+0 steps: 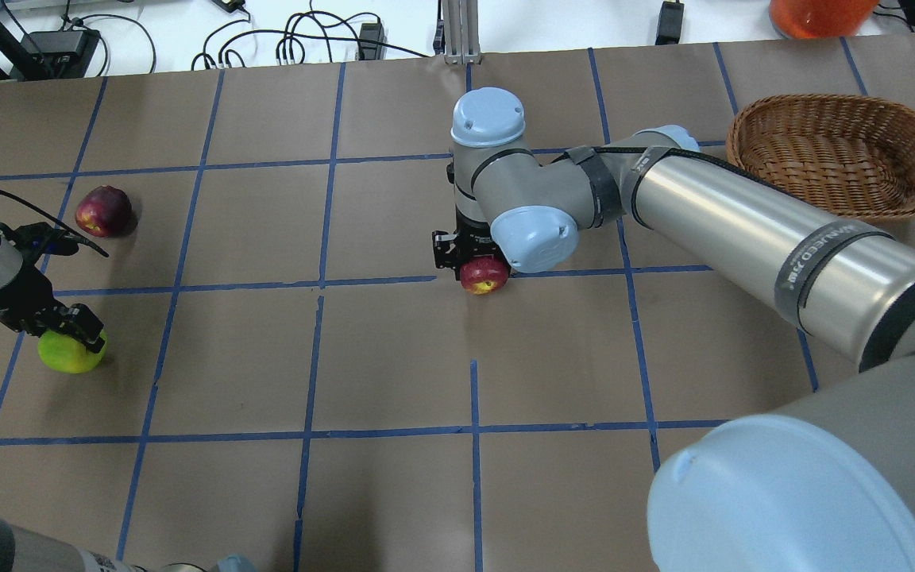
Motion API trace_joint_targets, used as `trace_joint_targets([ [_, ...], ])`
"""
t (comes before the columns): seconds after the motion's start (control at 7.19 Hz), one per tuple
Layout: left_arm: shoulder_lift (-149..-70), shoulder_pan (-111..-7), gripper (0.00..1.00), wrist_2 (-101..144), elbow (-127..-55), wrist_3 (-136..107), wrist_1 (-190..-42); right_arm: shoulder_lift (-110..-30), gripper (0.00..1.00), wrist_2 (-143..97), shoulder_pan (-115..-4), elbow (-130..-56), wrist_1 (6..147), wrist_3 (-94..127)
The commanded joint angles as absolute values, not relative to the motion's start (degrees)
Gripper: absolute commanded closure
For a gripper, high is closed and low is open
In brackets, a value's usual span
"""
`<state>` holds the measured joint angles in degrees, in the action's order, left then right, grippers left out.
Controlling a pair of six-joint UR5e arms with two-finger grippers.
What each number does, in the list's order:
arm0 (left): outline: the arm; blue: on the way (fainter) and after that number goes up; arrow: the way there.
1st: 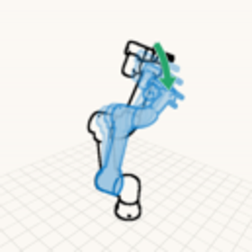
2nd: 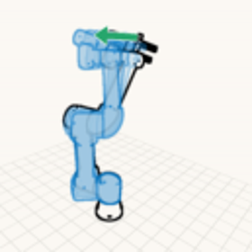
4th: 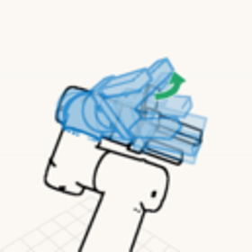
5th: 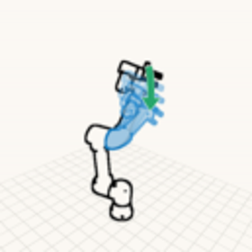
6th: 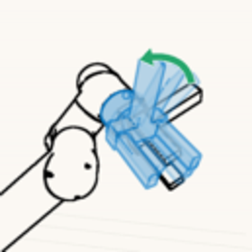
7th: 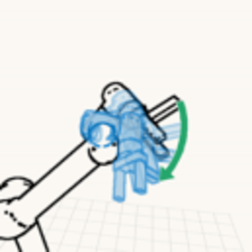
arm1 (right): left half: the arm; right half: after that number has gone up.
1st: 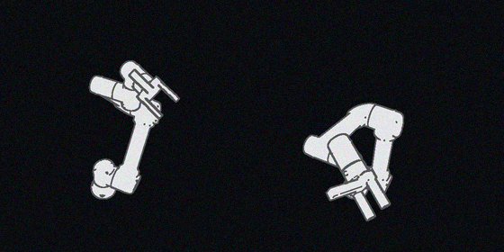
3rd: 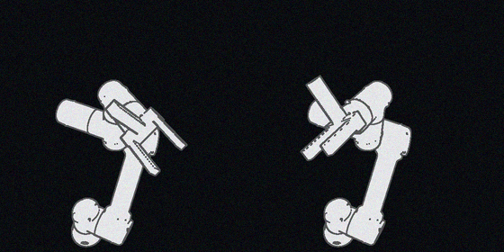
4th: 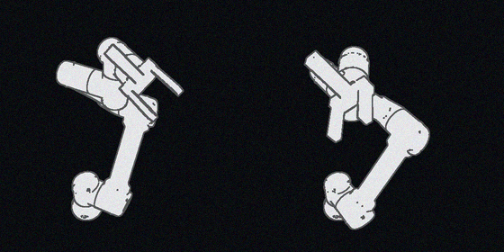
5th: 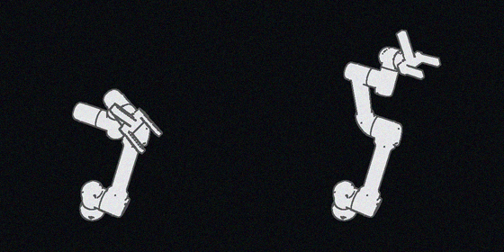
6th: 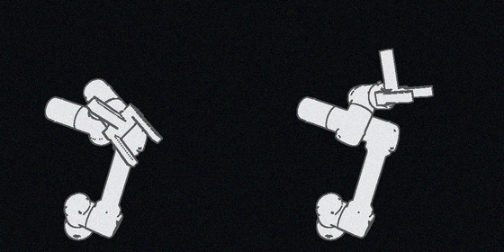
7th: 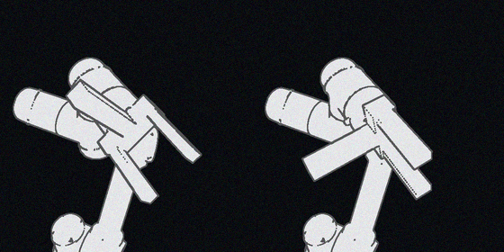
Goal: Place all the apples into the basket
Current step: 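Grasp the red apple with right gripper while left grasps green apple, then carry red apple into basket with right gripper while left carries green apple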
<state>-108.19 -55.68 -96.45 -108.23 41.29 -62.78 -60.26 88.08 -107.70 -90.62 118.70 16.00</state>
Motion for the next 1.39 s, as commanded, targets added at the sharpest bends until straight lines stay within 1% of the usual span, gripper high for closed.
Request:
trace_joint_targets([
  [0.0, -108.54, -66.30, 0.68, -95.63, -96.55, 24.45, -77.89, -63.97, 1.00, 94.02, -97.19, -84.50, 109.84, 15.21],
  [0.14, -108.02, -72.80, 0.68, -93.80, -94.59, 13.82, -79.00, -64.16, 1.00, 94.56, -91.12, -80.37, 105.77, 13.90],
  [0.28, -108.54, -78.60, 0.68, -88.73, -94.22, 1.97, -78.58, -64.07, 1.00, 95.01, -85.66, -77.81, 105.12, 7.71],
  [0.56, -110.21, -91.16, 0.68, -84.40, -94.31, -20.12, -73.24, -61.11, 1.00, 98.78, -74.84, -76.56, 106.60, -5.64],
  [0.7, -112.04, -97.49, 0.68, -83.51, -94.92, -30.48, -68.43, -59.00, 1.00, 98.96, -70.97, -76.64, 110.09, -10.85],
  [0.83, -114.50, -103.04, 0.68, -82.10, -95.36, -37.46, -60.90, -56.63, 1.00, 98.96, -67.45, -76.73, 112.39, -15.42],
  [0.97, -115.91, -106.40, 0.67, -82.09, -95.27, -38.75, -59.25, -55.04, 1.00, 99.05, -64.54, -76.99, 114.50, -19.21],
  [1.11, -117.49, -107.22, 0.54, -82.00, -95.27, -38.93, -59.06, -53.89, 1.00, 98.97, -62.68, -77.51, 115.04, -20.90],
  [1.25, -118.55, -107.57, 0.37, -81.91, -95.27, -38.59, -58.45, -52.14, 1.00, 99.14, -61.54, -77.43, 117.40, -21.27],
])
